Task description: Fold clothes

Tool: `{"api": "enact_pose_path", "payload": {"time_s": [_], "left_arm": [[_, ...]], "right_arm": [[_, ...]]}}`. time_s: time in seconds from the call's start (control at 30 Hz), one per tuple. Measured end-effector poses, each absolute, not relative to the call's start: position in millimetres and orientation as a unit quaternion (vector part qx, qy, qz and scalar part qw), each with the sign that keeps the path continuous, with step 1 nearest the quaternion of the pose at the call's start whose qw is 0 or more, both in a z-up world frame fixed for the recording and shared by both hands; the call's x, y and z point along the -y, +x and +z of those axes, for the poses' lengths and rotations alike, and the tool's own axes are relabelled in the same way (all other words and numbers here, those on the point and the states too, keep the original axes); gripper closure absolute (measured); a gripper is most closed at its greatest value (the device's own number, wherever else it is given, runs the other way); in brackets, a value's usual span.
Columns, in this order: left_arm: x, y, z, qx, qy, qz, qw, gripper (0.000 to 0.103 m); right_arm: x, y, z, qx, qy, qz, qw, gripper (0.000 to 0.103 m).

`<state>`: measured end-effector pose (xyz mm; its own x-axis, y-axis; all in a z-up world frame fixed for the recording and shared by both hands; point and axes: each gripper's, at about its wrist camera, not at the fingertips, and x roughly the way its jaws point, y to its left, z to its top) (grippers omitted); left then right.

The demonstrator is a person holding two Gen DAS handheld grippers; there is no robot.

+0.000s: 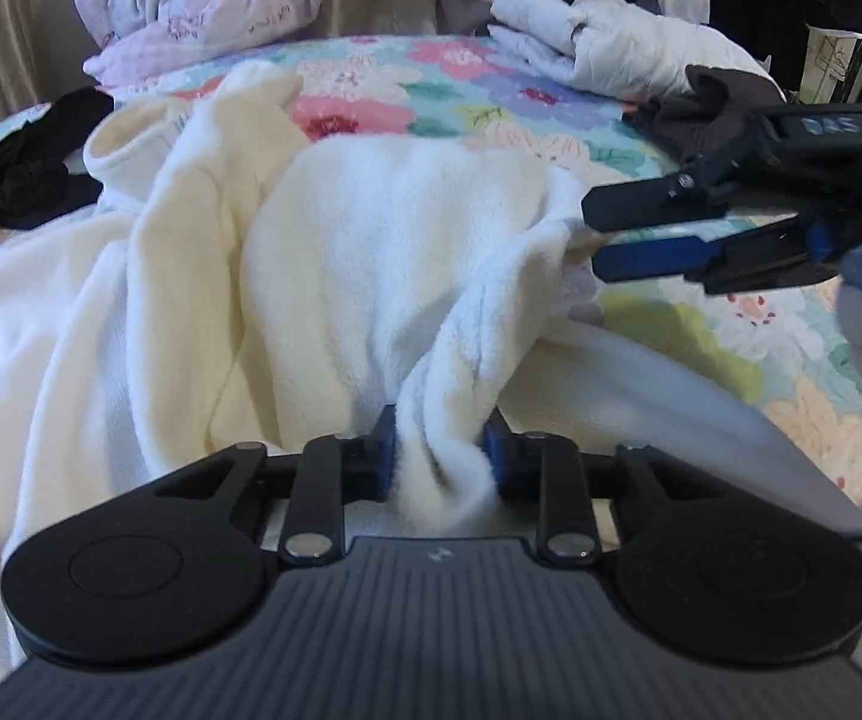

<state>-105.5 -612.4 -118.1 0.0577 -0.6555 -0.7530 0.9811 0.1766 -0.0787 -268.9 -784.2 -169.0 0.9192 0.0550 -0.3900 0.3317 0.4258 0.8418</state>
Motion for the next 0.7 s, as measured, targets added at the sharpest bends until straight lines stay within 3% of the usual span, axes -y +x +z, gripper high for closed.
{"api": "enact_pose_path", "payload": {"time_s": [0.17,0.33,0.37,0.4,0.53,0.6,0.67,0.7], "left_arm": [[608,-101,-110,-0.336,0.218,-0.607,0.687,0.080],[605,-100,-104,-0.326,0.200,-0.619,0.686,0.081],[605,-101,-103,-0.323,0.197,-0.622,0.686,0.081],[605,-102,-101,-0.318,0.199,-0.622,0.687,0.081],[608,-106,-91,-0.317,0.194,-0.619,0.692,0.080],[610,-111,-80,-0.316,0.171,-0.634,0.685,0.073],[613,-117,-71,-0.311,0.157,-0.643,0.682,0.057],[616,-122,-67,-0.305,0.158,-0.650,0.678,0.055]], "right_arm": [[799,-267,-195,-0.176,0.586,-0.109,0.784,0.034],[810,-244,-192,-0.148,0.560,-0.116,0.807,0.034],[809,-242,-188,-0.141,0.543,-0.109,0.820,0.048],[807,-241,-183,-0.135,0.525,-0.103,0.834,0.088],[801,-251,-147,-0.128,0.445,-0.087,0.882,0.093],[797,-264,-120,-0.142,0.377,-0.109,0.909,0.094],[791,-275,-92,-0.161,0.304,-0.139,0.929,0.094],[788,-281,-78,-0.170,0.267,-0.154,0.936,0.094]]}}
